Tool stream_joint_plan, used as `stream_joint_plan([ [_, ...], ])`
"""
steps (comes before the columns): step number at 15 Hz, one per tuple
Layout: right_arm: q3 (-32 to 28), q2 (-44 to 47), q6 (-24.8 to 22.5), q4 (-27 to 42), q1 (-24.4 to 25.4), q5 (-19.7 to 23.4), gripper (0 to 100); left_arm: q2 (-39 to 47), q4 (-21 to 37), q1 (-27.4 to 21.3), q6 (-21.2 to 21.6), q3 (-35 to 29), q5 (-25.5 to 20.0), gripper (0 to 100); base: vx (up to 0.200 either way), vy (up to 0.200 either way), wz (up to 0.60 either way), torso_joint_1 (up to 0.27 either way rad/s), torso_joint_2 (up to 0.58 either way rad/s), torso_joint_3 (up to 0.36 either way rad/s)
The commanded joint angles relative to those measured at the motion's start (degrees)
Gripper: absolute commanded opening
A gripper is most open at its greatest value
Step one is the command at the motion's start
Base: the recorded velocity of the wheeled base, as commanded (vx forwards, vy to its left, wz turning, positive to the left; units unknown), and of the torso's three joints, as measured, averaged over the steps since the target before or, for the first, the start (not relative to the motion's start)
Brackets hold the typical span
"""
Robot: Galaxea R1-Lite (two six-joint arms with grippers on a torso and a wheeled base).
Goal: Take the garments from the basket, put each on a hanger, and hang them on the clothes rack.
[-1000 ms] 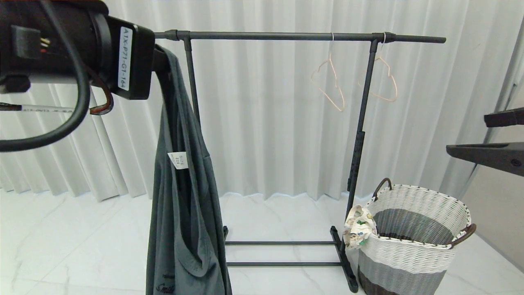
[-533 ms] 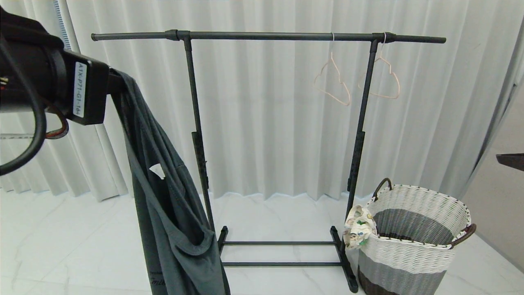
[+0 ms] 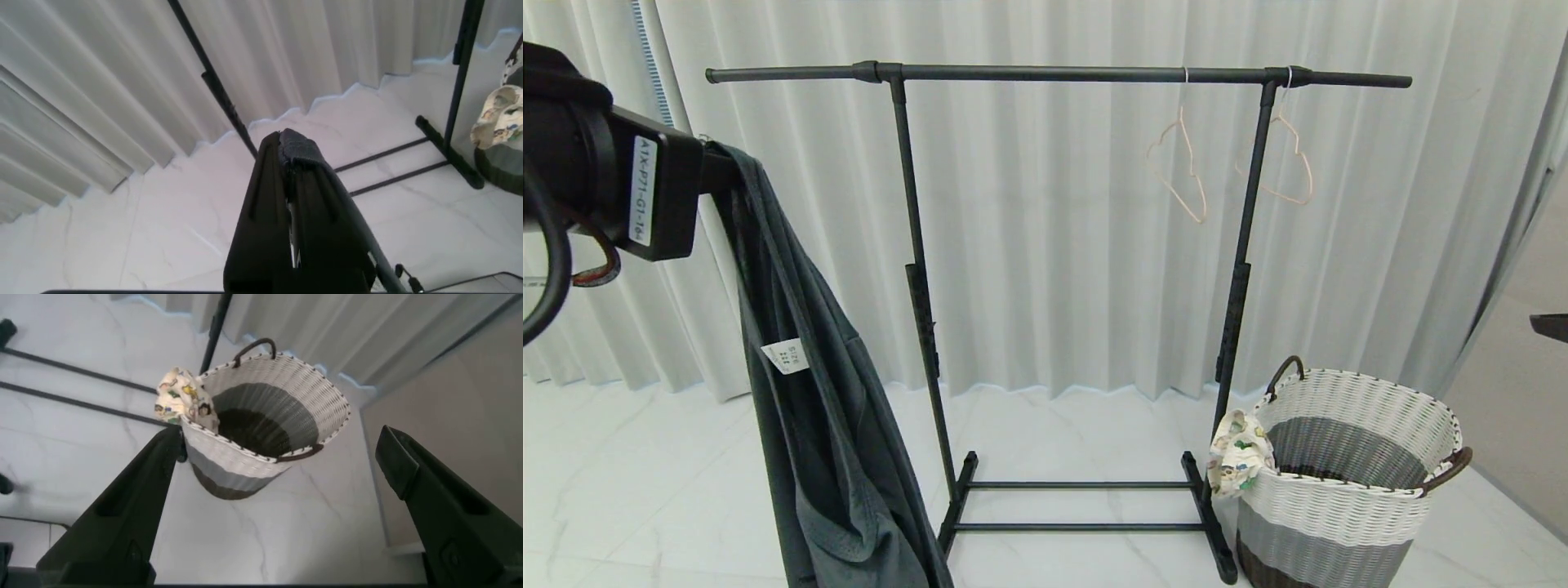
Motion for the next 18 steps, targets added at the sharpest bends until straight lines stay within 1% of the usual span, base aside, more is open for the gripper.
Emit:
stream_joint_plan([
  [1, 0.01, 0.21, 0.12, -0.10, 0.02, 0.58, 100, -0.13, -0.04, 0.00, -0.01, 0.08, 0.01, 0, 0.000, 0.000, 0.00, 0.119, -0.25, -0.051],
  [3, 0.01, 0.30, 0.21, -0.10, 0.02, 0.85, 100, -0.13, -0.04, 0.00, -0.01, 0.08, 0.01, 0, 0.000, 0.000, 0.00, 0.163, -0.11, -0.132],
  [5, 0.01, 0.38, 1.17, -0.10, 0.02, 0.85, 100, -0.13, -0.04, 0.00, -0.01, 0.08, 0.01, 0, 0.000, 0.000, 0.00, 0.222, -0.21, -0.276],
  [10, 0.01, 0.38, 1.35, -0.10, 0.02, 0.85, 100, -0.05, -0.04, -0.09, -0.01, 0.00, 0.01, 0, 0.000, 0.000, 0.00, 0.191, -0.59, -0.216],
  [13, 0.45, 0.65, 1.35, -2.04, 0.02, 0.85, 100, -0.05, -0.04, -0.09, -0.01, 0.00, 0.01, 0, 0.000, 0.000, 0.00, 0.093, -0.48, -0.237],
  [18, 0.80, 0.82, 1.35, -2.65, 0.02, 0.85, 100, -0.05, -0.04, -0.09, 0.07, -0.09, 0.01, 0, 0.000, 0.000, 0.00, 0.317, -0.48, -0.249],
])
